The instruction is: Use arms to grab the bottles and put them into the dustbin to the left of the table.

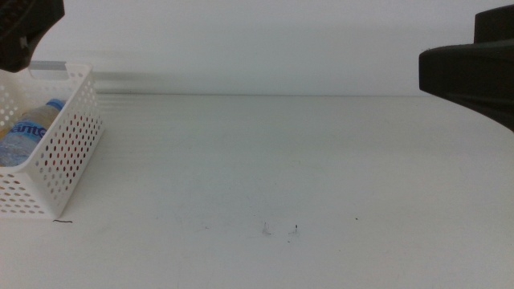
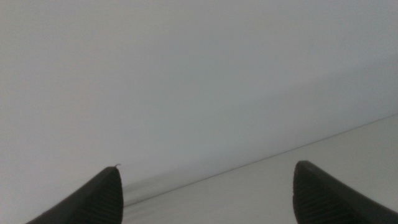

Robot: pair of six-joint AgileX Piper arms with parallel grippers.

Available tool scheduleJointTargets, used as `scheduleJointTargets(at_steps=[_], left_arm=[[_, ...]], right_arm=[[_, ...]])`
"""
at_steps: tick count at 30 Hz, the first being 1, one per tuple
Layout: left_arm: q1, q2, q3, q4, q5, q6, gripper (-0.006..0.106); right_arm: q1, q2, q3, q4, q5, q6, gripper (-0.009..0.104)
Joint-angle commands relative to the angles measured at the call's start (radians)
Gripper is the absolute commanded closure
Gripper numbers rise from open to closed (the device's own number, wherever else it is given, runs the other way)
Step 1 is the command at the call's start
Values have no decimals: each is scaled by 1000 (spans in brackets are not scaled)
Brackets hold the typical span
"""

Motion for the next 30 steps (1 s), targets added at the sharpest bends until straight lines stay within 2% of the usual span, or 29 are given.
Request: scheduleJointTargets(at_steps=[1, 3, 6, 7, 10, 15, 18, 21, 24, 30], left_arm=[[-2, -2, 0, 2, -12, -9, 7], [-2, -4, 2, -15, 8, -9, 7], [0, -47, 52, -26, -52, -9, 7], [0, -64, 86, -26, -72, -9, 7], [0, -138, 229, -17, -135, -9, 7], [60, -333, 525, 10, -149, -9, 7], [128, -483, 677, 6, -171, -9, 7], [194, -609, 811, 3, -193, -9, 7], [237, -715, 905, -1, -193, -9, 7], [257, -825, 986, -1, -200, -9, 7]], right_arm=[[-9, -3, 4, -2, -6, -5, 14], [-9, 7, 36, -44, -73, -5, 14], [-39, -21, 132, -183, -277, -5, 14], [-71, -30, 171, -189, -316, -5, 14], [-210, -78, 297, -133, -354, -5, 14], [-495, -234, 585, -120, -437, -5, 14], [-620, -374, 751, -114, -486, -5, 14], [-670, -504, 902, -114, -484, -5, 14], [-670, -626, 1006, -114, -468, -5, 14], [-670, -800, 1121, -131, -466, -5, 14]])
